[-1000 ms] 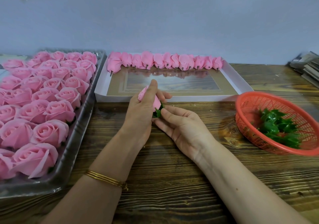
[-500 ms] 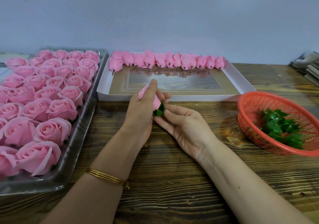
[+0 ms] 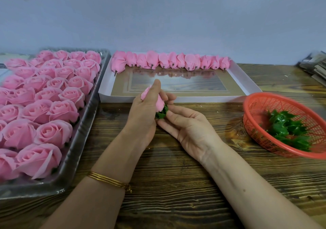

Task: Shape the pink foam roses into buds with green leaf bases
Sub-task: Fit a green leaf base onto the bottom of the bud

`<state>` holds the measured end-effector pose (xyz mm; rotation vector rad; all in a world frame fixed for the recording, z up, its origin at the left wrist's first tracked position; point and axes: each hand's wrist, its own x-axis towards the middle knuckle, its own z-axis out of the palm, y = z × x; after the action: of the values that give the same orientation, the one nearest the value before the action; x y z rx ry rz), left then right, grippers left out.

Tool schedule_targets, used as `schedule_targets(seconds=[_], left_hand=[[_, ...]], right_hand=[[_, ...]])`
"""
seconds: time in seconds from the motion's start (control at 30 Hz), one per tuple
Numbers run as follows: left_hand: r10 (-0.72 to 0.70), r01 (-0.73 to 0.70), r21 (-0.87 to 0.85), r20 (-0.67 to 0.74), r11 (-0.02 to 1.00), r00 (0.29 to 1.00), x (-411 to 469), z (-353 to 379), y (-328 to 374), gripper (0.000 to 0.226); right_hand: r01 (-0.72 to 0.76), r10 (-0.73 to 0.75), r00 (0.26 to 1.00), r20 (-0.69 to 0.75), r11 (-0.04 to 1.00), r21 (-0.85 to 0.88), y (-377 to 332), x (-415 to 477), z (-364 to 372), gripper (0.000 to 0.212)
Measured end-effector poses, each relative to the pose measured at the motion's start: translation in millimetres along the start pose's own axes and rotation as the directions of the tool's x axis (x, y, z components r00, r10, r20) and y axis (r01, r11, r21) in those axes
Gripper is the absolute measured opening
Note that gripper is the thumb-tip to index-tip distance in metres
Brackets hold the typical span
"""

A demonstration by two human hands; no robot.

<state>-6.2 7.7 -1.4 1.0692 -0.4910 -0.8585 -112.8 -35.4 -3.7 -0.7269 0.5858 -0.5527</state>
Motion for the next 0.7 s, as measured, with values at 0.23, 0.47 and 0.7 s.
schedule_targets(seconds=[0.23, 0.47, 0.7], left_hand=[[-0.002, 0.002, -0.014, 0.000, 1.000, 1.000, -0.5, 2.8, 0.0, 0.048], [0.001, -0.001, -0.019, -0.004, 1.000, 1.000, 1.3, 1.3, -1.2, 0.052], [0.033, -0.032, 0.030, -0.027, 0.999, 0.999, 3.2, -1.7, -4.1, 0.053]], right_hand=[[0.082, -0.083, 0.996, -0.046, 0.997, -0.009, 1.1, 1.1, 1.4, 0.034], [0.110, -0.116, 0.991, -0.068, 0.991, -0.076, 2.0, 0.9, 1.4, 0.028], [0.071, -0.074, 0.997, -0.016, 0.987, -0.148, 3.0, -0.6, 1.2, 0.030]])
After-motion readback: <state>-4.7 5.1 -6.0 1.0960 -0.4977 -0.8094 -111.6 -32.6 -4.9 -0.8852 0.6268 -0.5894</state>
